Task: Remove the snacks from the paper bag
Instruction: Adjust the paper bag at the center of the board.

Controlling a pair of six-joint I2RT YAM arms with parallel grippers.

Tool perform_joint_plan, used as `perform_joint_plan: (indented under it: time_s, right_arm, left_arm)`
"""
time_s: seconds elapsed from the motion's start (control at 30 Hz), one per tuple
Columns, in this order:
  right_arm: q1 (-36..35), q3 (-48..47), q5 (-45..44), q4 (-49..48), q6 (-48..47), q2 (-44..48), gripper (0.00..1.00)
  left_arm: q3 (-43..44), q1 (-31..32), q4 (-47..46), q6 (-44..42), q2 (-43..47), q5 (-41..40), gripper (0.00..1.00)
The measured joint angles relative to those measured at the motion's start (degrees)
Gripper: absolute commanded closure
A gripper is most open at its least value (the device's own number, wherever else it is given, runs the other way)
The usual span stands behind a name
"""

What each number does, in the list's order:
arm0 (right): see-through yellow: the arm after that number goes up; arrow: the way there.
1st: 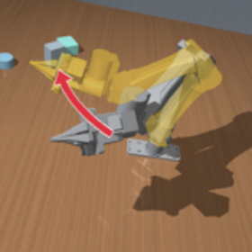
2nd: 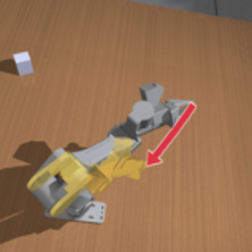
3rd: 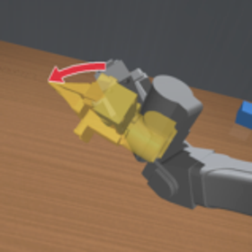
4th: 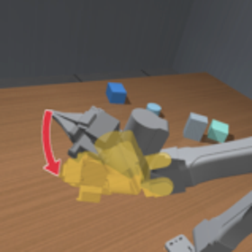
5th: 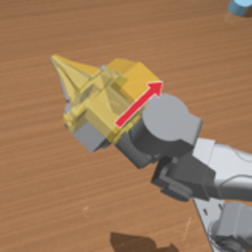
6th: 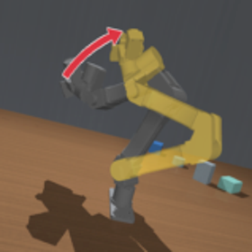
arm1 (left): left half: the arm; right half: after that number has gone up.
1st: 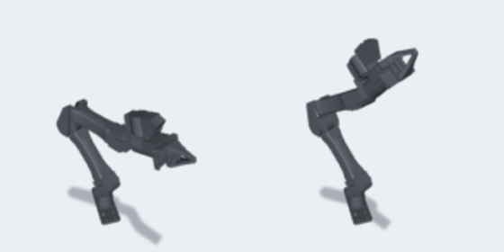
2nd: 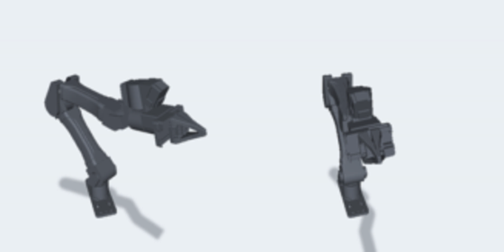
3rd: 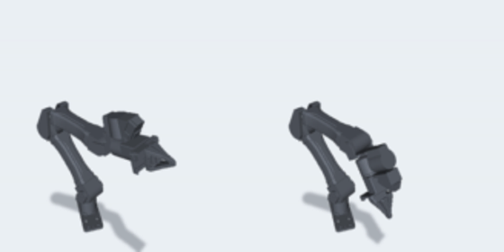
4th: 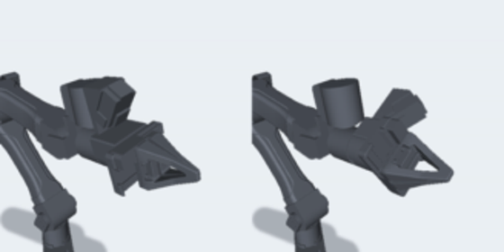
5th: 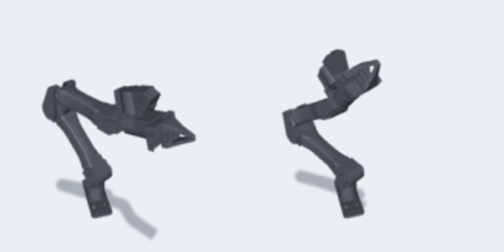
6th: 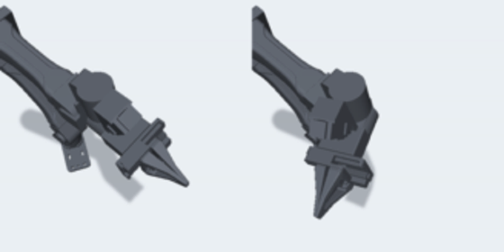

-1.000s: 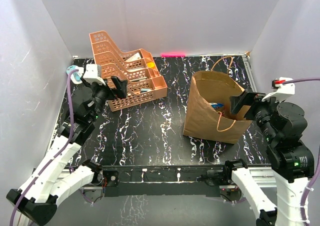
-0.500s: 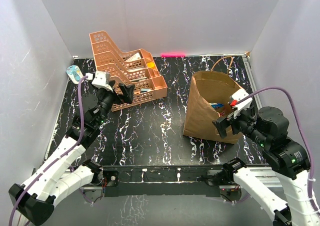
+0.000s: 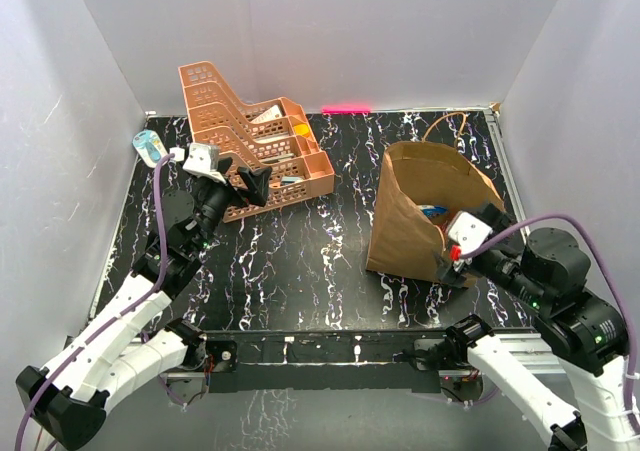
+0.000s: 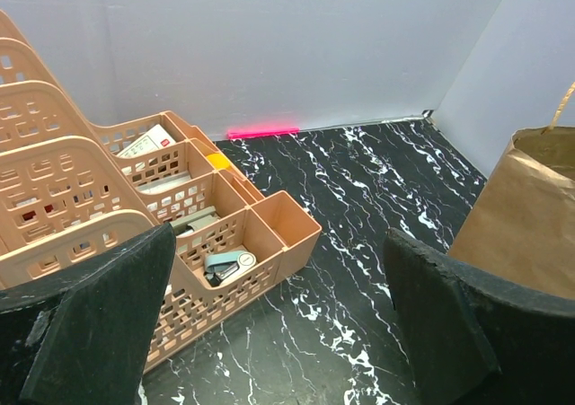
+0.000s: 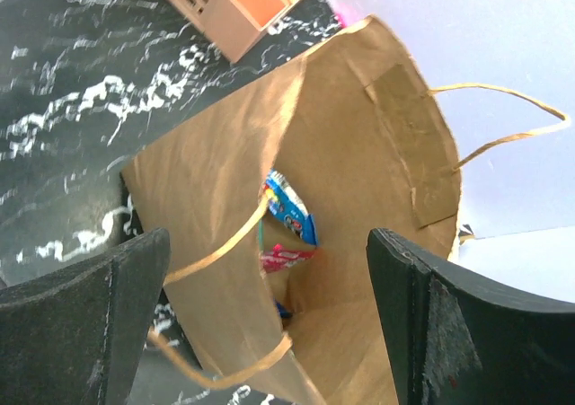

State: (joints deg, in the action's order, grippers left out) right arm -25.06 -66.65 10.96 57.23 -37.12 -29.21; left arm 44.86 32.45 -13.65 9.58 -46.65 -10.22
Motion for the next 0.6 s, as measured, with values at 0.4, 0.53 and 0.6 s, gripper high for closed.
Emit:
perform_joint_plan:
  time_s: [0.4, 0.53, 0.6]
  right_arm:
    - [-1.2, 0.8, 5.9, 9.4, -14.3, 4.2, 0.01]
    - [-1.6, 1.7, 4.6, 9.6, -17.1, 6.7, 0.07]
    - [-1.6, 3.3, 4.1, 8.9, -18.4, 8.2, 0.14]
  left_arm:
    - [0.0, 0.4, -0.1, 0.0, -0.1, 0.0, 0.02]
    - [-0.2, 0.4, -0.2, 0.0, -0.8, 0.0, 0.02]
    - [-0.6, 0.4, -0.5, 0.0, -1.1, 0.1, 0.01]
